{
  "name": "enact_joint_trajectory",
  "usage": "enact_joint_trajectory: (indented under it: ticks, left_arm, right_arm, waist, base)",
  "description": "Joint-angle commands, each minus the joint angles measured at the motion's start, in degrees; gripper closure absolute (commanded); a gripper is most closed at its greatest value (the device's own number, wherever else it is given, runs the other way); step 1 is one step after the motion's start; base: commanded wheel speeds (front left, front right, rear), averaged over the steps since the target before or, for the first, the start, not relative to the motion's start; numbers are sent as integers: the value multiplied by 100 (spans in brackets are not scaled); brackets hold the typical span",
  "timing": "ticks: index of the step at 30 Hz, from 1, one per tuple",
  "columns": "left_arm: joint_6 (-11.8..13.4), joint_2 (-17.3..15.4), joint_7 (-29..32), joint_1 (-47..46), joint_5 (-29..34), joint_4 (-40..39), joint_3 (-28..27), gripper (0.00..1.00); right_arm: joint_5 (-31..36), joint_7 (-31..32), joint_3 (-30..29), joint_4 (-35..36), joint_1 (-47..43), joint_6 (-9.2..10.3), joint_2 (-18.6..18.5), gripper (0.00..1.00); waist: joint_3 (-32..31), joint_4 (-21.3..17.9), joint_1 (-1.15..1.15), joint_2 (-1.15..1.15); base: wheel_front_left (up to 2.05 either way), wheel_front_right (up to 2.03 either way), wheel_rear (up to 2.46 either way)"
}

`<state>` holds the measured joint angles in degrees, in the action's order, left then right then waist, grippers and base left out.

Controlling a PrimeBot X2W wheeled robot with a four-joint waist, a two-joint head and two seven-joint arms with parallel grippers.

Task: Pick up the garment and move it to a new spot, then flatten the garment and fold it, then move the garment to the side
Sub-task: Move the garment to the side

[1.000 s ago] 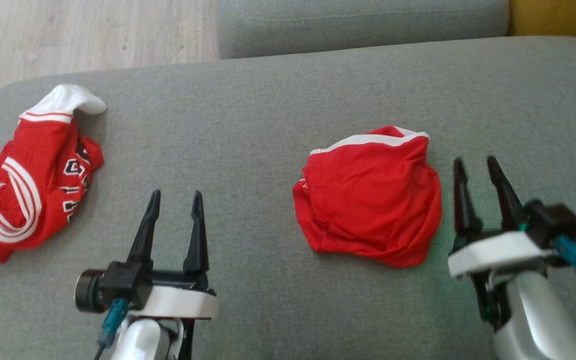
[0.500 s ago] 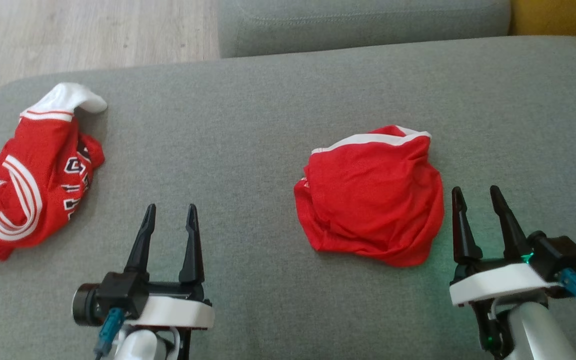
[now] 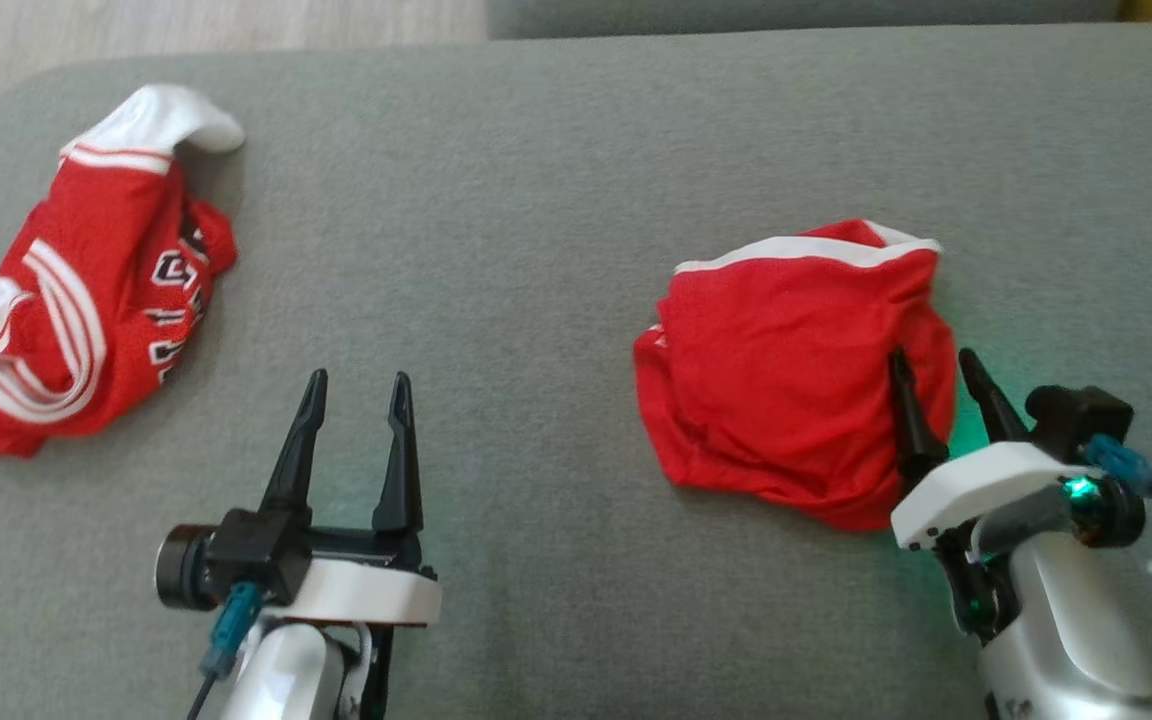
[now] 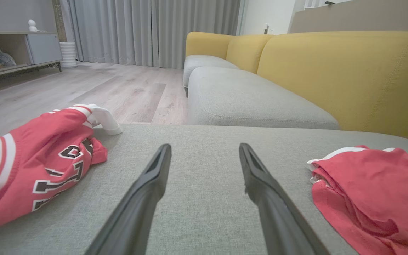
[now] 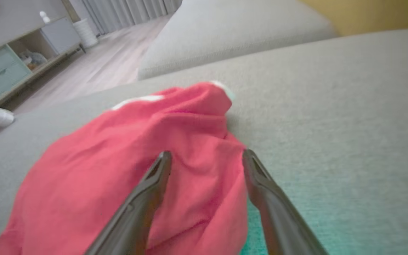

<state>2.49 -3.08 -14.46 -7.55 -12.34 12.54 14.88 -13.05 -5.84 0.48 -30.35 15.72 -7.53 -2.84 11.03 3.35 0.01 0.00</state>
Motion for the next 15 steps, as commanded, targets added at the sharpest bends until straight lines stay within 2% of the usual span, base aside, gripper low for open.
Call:
enact_joint_trajectory:
  ticks: [1, 6, 10, 11, 12, 15]
  left_arm:
    - [-8, -3, -54, -222, 55, -151, -143, 0]
    - [-16, 5, -54, -300, 63, -136, -108, 0]
    - [-17, 9, -54, -324, 71, -134, -105, 0]
    - [-12, 10, -54, -326, 73, -132, -108, 0]
    - [-7, 10, -54, -327, 77, -131, -112, 0]
    - [8, 11, -54, -321, 90, -138, -129, 0]
  right_arm:
    - [-2, 25, 104, 77, 188, 4, -4, 0]
    - [-53, 339, 88, -732, 547, 4, -4, 0]
    - [14, 534, 386, -1311, 782, 4, -4, 0]
    - [54, 532, 464, -1374, 815, 4, -4, 38]
    - [96, 506, 542, -1417, 842, 4, -4, 100]
    - [284, 379, 684, -1485, 914, 4, -4, 100]
  waist:
    - [76, 88, -1, 0]
    - [173, 237, -1, 0]
    - [180, 288, -1, 0]
    - [172, 285, -1, 0]
    - [159, 278, -1, 0]
    - [99, 216, -1, 0]
  base:
    - [0, 0, 0]
    - [0, 0, 0]
    - [0, 0, 0]
    - [0, 0, 0]
    - [0, 0, 0]
    - [0, 0, 0]
